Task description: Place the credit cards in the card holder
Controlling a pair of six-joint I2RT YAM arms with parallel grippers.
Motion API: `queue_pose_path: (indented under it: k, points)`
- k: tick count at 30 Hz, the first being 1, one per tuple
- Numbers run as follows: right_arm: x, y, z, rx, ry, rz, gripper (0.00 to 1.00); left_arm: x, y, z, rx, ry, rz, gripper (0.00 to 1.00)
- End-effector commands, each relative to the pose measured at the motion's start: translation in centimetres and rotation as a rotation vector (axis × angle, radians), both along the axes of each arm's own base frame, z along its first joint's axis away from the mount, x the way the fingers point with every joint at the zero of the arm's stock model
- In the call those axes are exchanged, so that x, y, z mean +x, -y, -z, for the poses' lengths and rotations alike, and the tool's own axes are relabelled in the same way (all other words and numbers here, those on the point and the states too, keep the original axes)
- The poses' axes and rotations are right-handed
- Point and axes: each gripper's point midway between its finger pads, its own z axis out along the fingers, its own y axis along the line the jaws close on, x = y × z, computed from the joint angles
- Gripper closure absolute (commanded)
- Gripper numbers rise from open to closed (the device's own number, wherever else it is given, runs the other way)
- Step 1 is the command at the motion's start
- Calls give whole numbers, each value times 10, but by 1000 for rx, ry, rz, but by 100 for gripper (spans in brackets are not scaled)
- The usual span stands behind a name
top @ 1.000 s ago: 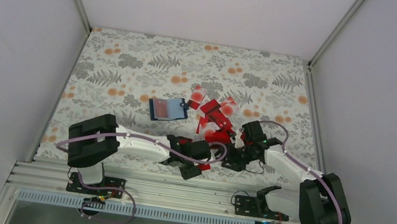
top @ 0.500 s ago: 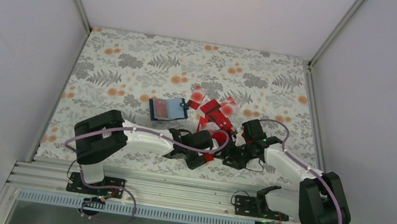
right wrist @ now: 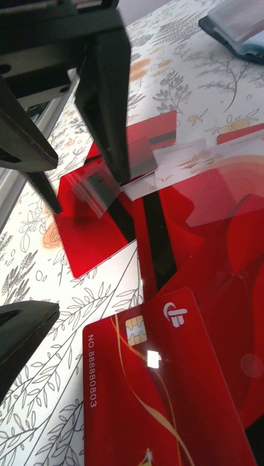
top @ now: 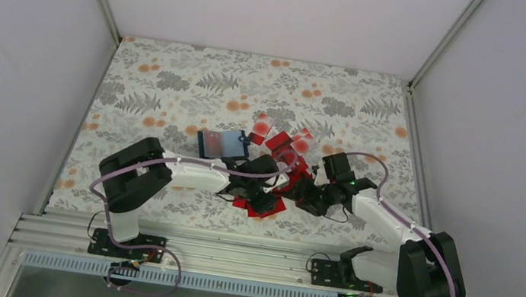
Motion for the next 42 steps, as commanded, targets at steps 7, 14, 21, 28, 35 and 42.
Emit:
queue_pose_path:
  k: [7, 14, 21, 28, 35, 42]
  points:
    - [0, -6, -8, 87, -45, 104, 40, -50, -10, 16, 50, -337, 45, 50]
    - [-26, -4, 16, 113, -155, 133, 40, -54, -7, 6, 0, -414, 32, 49]
    - [-36, -9, 23, 176, -173, 138, 40, -45, -17, -4, -41, -414, 16, 49]
    - [-35, -15, 32, 177, -193, 104, 41, -43, -21, 8, -24, -409, 14, 48]
    - [-30, -21, 36, 201, -185, 85, 41, -55, -7, 10, -97, -506, 53, 46]
    - [-26, -32, 39, 250, -177, 25, 43, -57, 2, 6, -169, -549, 67, 46]
